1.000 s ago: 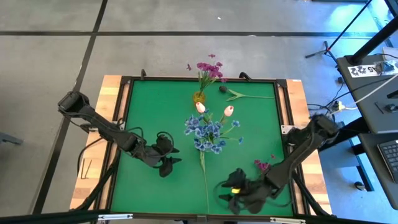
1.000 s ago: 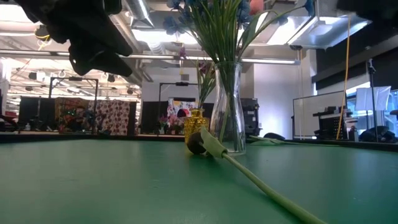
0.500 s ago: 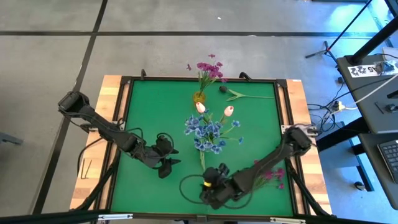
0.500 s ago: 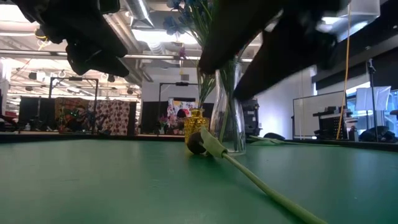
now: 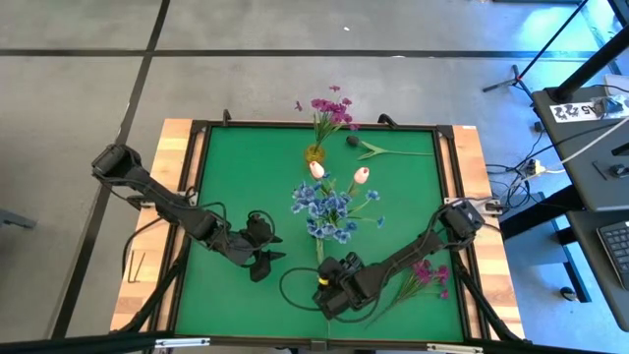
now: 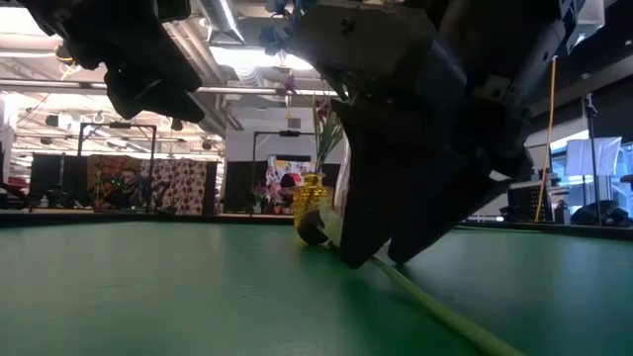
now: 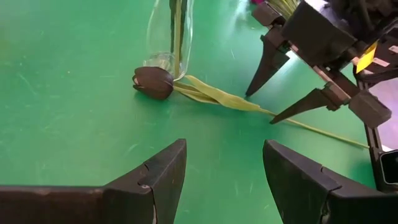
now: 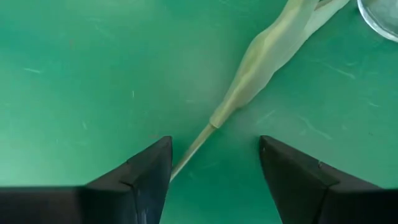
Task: Sort flowers into vase by color
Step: Put the lower black flower into the yellow vase
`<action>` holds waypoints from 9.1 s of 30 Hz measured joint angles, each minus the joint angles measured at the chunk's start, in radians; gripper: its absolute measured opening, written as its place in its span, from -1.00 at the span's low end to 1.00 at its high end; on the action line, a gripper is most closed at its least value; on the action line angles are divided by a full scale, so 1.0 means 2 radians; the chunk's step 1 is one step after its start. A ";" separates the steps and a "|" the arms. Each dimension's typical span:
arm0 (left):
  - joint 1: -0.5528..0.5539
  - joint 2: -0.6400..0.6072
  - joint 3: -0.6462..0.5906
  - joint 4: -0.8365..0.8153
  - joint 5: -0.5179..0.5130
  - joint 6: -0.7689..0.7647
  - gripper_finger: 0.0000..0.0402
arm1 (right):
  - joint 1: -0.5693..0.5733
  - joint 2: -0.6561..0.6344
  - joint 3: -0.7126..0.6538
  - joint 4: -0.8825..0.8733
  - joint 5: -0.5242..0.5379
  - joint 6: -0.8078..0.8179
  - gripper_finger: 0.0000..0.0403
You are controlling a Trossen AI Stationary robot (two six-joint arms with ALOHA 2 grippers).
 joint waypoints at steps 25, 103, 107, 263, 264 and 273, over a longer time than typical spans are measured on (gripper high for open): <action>-0.010 -0.034 0.000 0.004 0.000 0.031 0.03 | 0.017 -0.057 -0.001 -0.008 -0.053 -0.031 -0.96; -0.011 -0.062 0.027 0.381 0.038 0.328 0.03 | -0.058 -0.191 0.000 0.543 0.047 -0.564 -0.96; -0.003 -0.062 0.027 0.381 0.038 0.327 0.03 | -0.058 -0.191 0.000 0.547 0.040 -0.564 -0.96; 0.589 0.214 0.049 0.372 0.459 0.360 -0.25 | -0.146 -0.666 -0.414 0.381 0.005 -0.557 0.06; 0.588 0.204 0.049 0.354 0.456 0.366 -0.22 | -0.146 -0.666 -0.414 0.380 0.005 -0.557 0.06; 0.588 0.086 0.049 0.169 0.387 0.418 -0.02 | -0.146 -0.666 -0.414 0.367 0.005 -0.546 0.06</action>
